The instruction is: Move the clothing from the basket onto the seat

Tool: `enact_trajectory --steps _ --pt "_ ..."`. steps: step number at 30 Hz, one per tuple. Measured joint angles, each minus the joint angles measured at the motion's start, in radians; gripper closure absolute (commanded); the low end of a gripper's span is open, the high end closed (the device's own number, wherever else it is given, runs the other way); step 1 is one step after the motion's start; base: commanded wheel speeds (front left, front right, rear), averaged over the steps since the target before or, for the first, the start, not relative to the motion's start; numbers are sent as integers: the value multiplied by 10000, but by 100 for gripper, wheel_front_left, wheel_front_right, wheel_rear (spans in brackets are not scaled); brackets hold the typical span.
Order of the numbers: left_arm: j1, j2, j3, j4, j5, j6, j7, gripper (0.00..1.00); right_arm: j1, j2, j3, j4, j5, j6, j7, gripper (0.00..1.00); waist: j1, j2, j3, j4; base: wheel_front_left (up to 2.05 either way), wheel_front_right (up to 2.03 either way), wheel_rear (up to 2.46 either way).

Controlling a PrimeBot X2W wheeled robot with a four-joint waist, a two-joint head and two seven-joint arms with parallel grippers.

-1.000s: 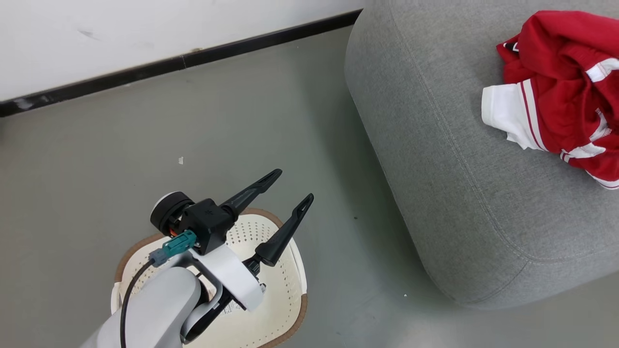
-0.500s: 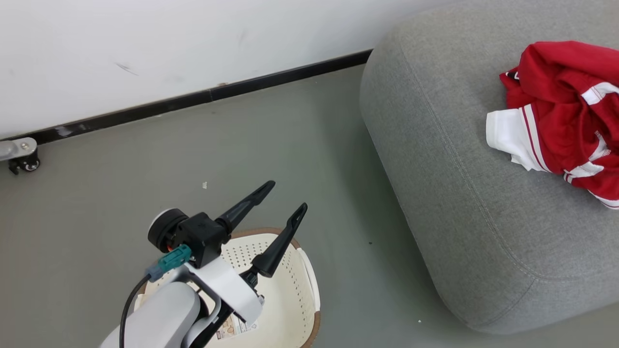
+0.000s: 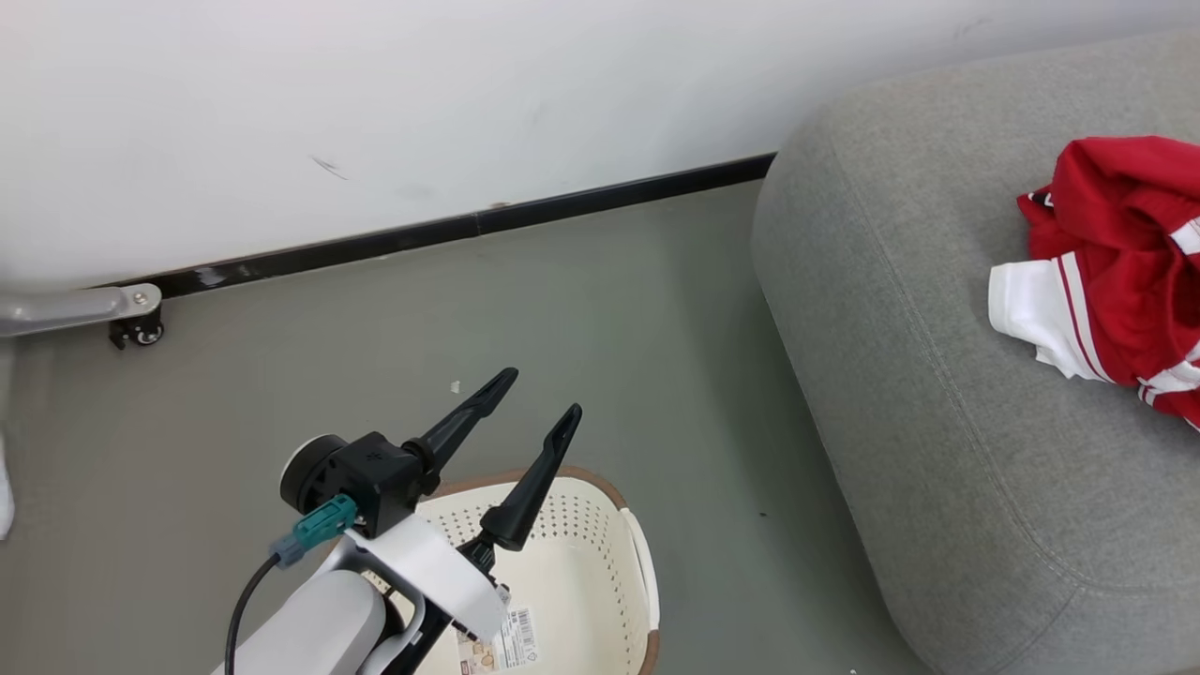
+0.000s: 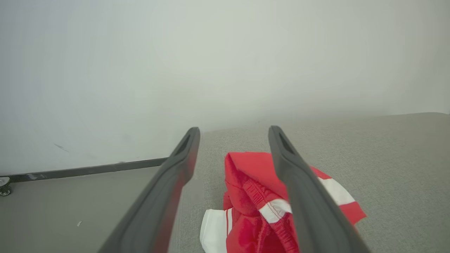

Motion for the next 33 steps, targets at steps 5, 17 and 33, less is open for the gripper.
enact_trajectory --steps 5,17,33 --pt "18 12 182 -33 -50 96 -40 0 217 2 86 -176 -4 0 -211 0 0 0 -206 297 0 0 0" --pt "411 211 725 -13 -190 364 -42 0 1101 359 196 -788 -8 0 -619 0 0 0 -594 975 0 0 0" --pt "1175 209 1605 351 -399 922 -48 0 2624 1172 -435 -1728 -205 0 -788 0 0 0 -902 1550 0 0 0"
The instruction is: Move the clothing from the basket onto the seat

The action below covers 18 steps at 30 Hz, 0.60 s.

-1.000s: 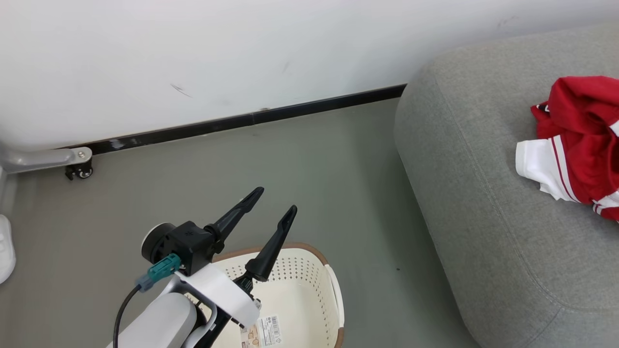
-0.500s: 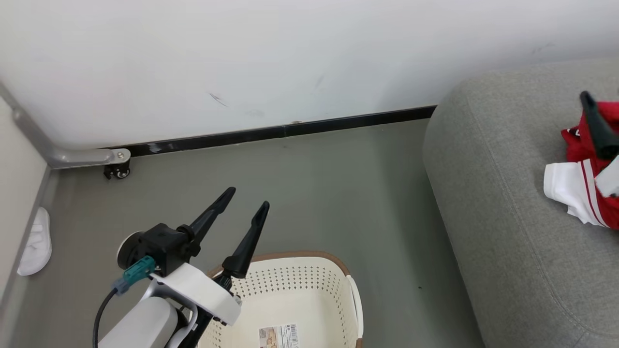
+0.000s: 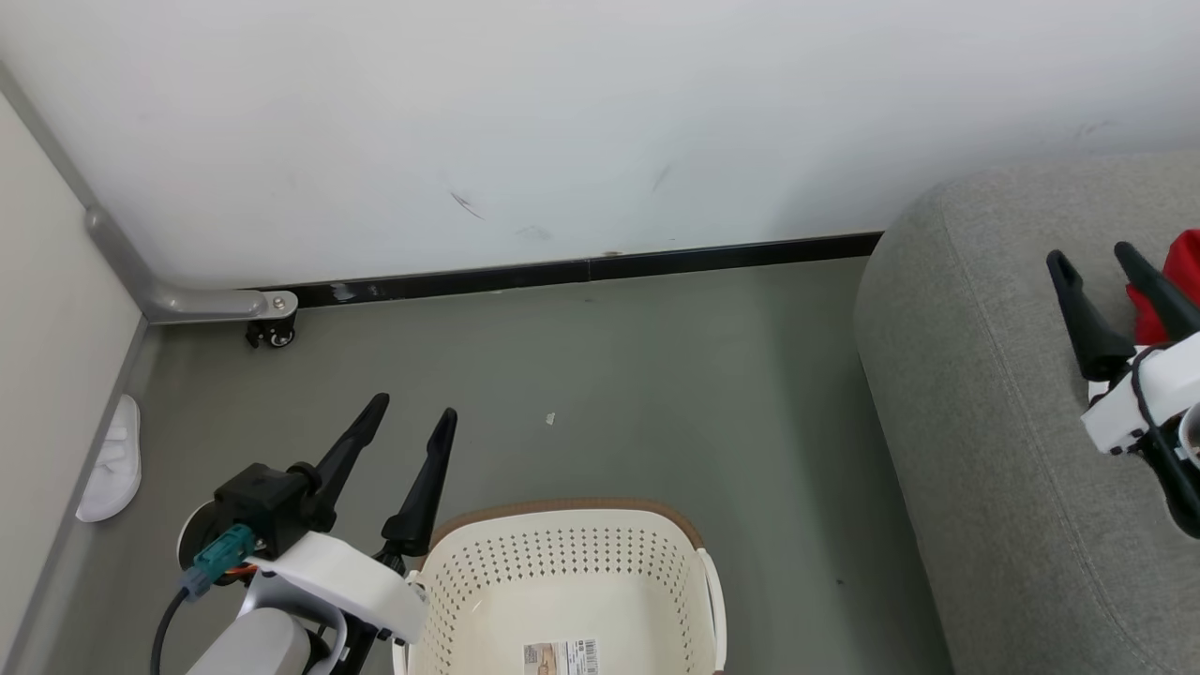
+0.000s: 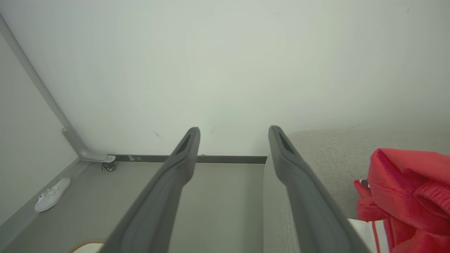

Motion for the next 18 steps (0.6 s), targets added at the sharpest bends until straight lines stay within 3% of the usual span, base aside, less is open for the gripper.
enact_trajectory --steps 18 --pt "882 -270 1306 -295 69 226 -8 0 2315 1392 -1852 -2270 -1009 0 -2 0 0 0 -85 222 0 0 0"
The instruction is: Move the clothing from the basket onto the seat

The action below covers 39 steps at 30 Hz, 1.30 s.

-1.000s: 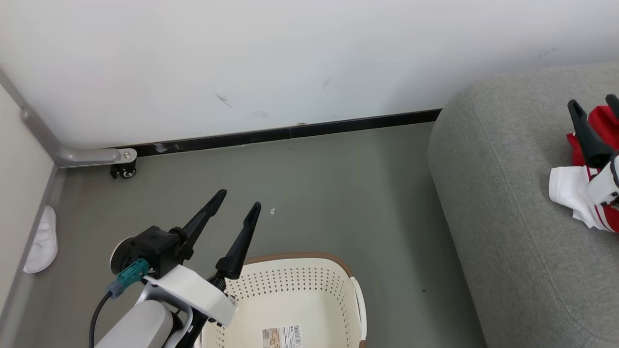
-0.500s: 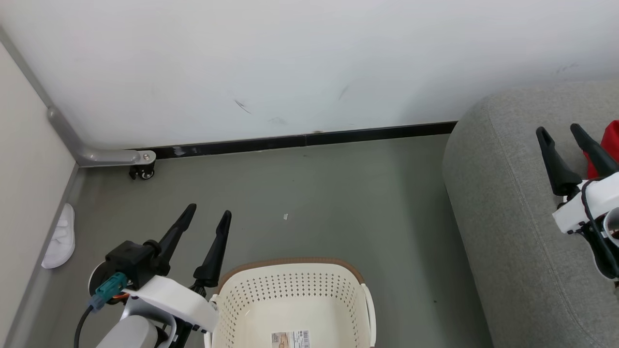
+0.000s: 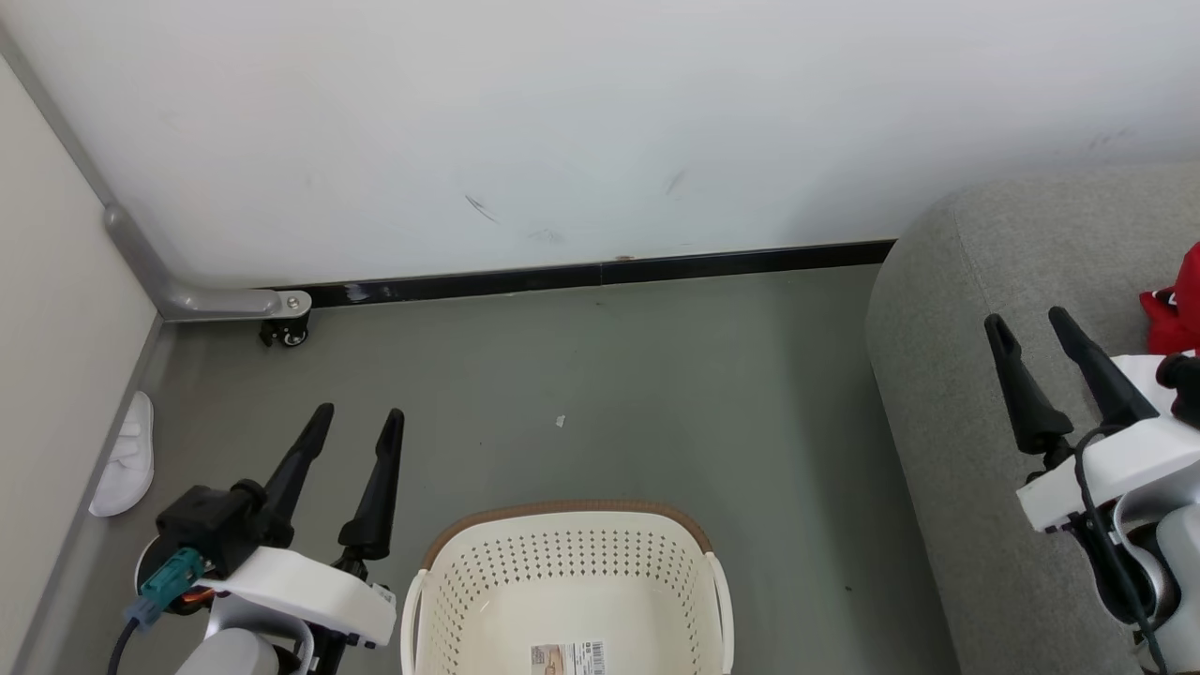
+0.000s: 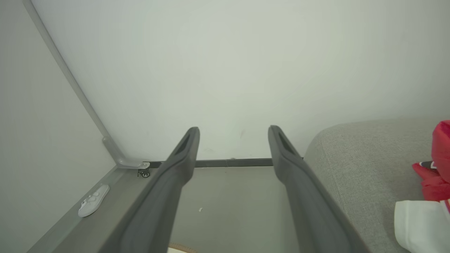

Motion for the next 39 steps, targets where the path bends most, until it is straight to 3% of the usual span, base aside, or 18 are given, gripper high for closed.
enact_trajectory --steps 22,39 --pt "1241 -349 1419 -257 1009 245 -29 0 2260 1641 -445 -1695 -1680 -2 -29 0 0 0 -41 -59 0 0 0" --pt "1765 -911 2044 -84 1534 251 -29 0 2666 2002 -531 -2015 -2224 -2 -29 0 0 0 -231 -196 0 0 0"
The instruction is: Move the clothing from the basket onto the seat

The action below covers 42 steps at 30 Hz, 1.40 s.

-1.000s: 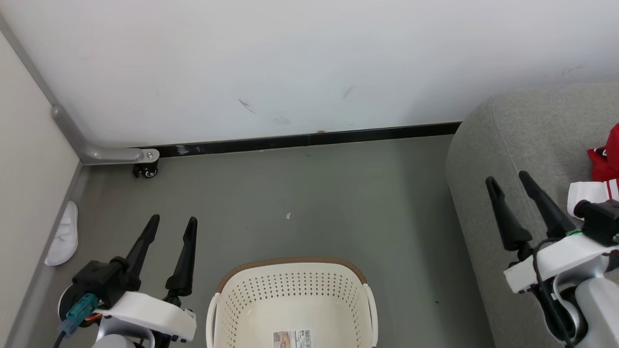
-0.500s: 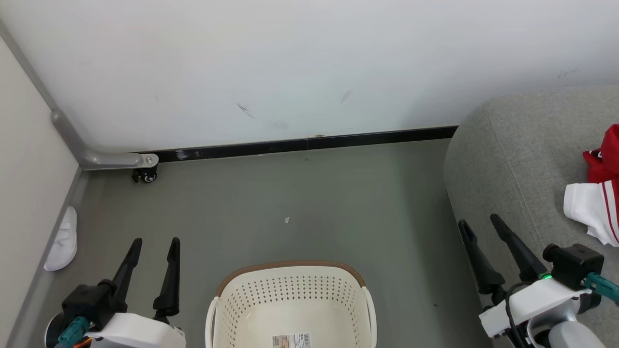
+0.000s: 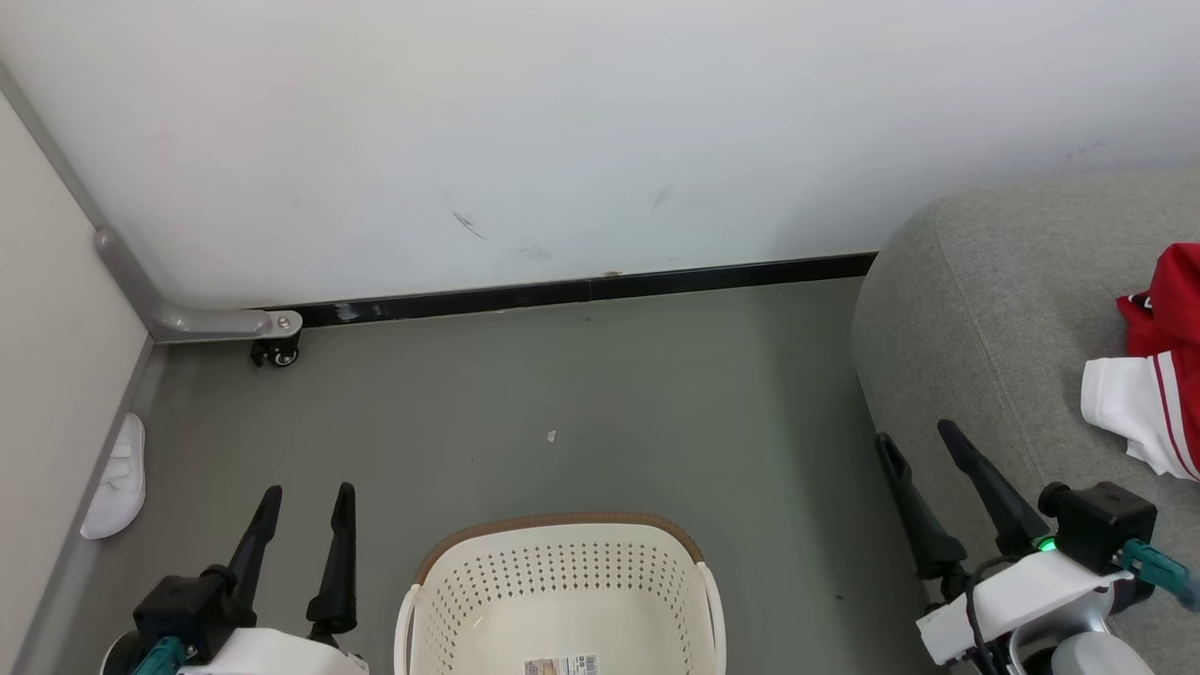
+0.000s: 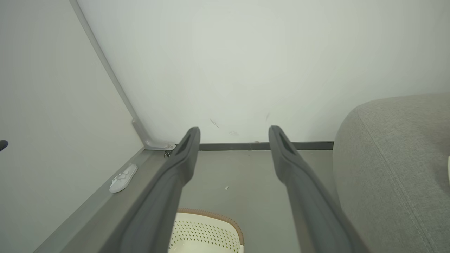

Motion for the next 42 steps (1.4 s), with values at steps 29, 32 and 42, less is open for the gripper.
enact_trajectory --steps 29,32,42 --pt "72 -353 454 207 755 -276 0 0 161 180 -201 -244 -274 0 -2 0 0 0 139 62 0 0 0" --pt "77 -370 516 301 755 -372 0 0 161 199 -201 -245 -274 0 -2 0 0 0 157 56 0 0 0" --pt "78 -474 627 426 1005 -487 0 0 161 240 -197 -251 -276 0 -2 0 0 0 179 45 0 0 0"
